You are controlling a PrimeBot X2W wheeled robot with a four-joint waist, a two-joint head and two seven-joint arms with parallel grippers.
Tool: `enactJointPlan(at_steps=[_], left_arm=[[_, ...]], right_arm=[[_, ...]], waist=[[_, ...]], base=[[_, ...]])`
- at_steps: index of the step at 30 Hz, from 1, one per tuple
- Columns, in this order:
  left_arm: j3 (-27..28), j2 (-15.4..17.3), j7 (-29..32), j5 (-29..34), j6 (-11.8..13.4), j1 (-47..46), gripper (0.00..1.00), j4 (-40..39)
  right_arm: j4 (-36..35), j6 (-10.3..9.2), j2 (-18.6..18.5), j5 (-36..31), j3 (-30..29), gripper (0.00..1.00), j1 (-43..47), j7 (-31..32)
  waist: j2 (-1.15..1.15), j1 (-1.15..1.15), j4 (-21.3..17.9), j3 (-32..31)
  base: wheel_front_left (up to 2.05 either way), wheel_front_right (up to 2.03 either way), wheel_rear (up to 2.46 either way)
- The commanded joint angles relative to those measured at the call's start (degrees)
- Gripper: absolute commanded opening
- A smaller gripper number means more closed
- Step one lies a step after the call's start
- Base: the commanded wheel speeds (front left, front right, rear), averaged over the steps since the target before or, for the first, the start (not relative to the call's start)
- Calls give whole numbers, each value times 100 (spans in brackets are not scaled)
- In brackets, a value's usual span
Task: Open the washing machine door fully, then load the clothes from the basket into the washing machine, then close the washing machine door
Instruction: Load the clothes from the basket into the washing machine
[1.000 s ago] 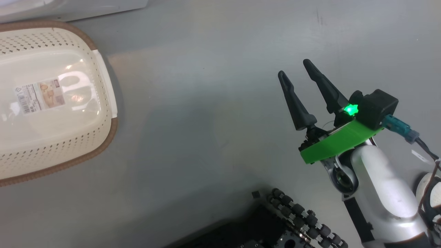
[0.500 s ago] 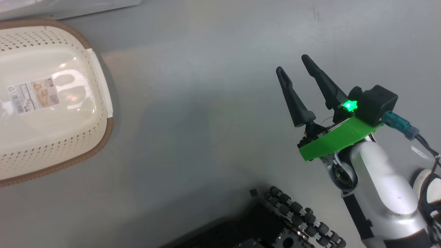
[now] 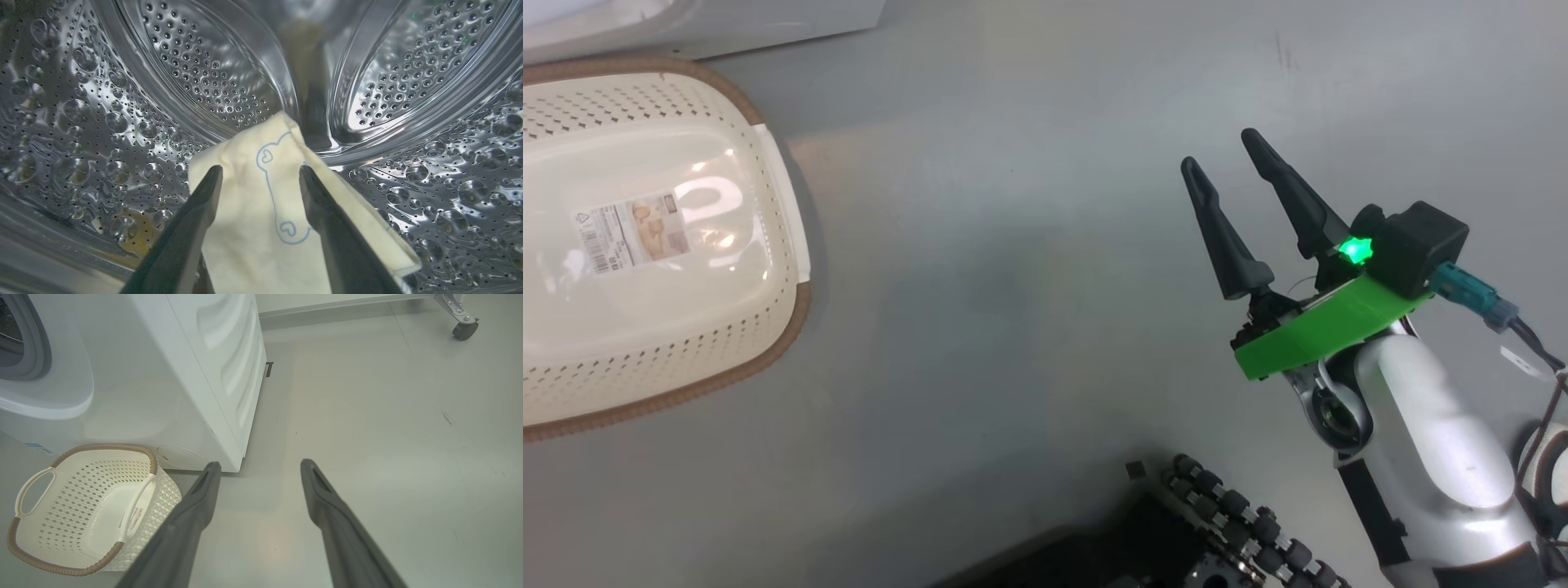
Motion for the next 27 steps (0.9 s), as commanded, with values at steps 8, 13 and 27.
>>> enactJointPlan(at_steps=[8,13,27], left_arm=[[-208,65,-304,-314,-38,464,100,-144],[-468,36,-397,-722,-40,1058,100,-425],[-834,37,-755,-1787,-41,3014,100,-1417]], right_arm=[[-99,-16,-16,-134,-85,100,151,-38],[-70,-16,-16,-210,-177,100,183,-38],[61,-16,-16,-530,-521,100,576,-38]], waist=[[0,0,140,-332],[0,0,243,-638],[0,0,636,-1750]], base=[[0,0,0],[0,0,0],[0,0,0]])
